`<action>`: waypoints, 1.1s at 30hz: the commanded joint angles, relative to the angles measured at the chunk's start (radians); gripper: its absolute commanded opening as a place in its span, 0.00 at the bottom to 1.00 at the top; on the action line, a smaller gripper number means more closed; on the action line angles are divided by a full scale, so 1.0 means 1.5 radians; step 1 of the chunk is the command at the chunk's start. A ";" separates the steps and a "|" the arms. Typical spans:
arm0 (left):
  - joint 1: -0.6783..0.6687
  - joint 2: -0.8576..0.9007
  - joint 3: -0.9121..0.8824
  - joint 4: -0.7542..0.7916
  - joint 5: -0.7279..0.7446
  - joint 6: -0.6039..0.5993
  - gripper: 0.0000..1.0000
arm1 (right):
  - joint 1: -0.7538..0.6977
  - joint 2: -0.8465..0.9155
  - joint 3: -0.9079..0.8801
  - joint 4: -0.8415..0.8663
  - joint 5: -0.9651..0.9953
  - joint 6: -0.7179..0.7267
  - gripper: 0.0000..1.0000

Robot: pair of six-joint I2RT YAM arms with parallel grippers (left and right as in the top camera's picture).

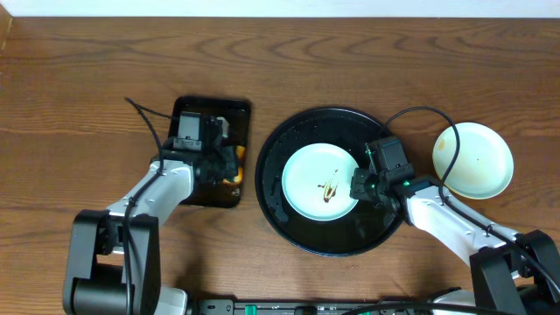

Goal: Clean dirty plates on tray and stack at the side
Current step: 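Lift the sponge with the left gripper and carry it over the plate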

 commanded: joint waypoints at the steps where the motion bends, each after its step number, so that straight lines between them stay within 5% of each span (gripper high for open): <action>1: -0.018 0.008 -0.004 0.001 0.055 0.026 0.07 | -0.004 0.008 -0.007 -0.010 0.012 0.005 0.01; 7: -0.043 0.008 -0.002 0.001 0.048 0.031 0.07 | -0.004 0.008 -0.007 -0.012 0.012 0.005 0.01; 16: -0.043 -0.059 0.034 -0.063 -0.168 -0.053 0.08 | -0.005 0.008 -0.007 -0.014 0.012 0.004 0.01; 25: -0.078 -0.151 0.034 -0.063 -0.053 0.000 0.07 | -0.004 0.008 -0.008 -0.014 0.012 0.004 0.01; 33: -0.127 -0.154 0.071 -0.111 -0.045 -0.007 0.07 | -0.004 0.008 -0.008 -0.027 0.012 0.002 0.01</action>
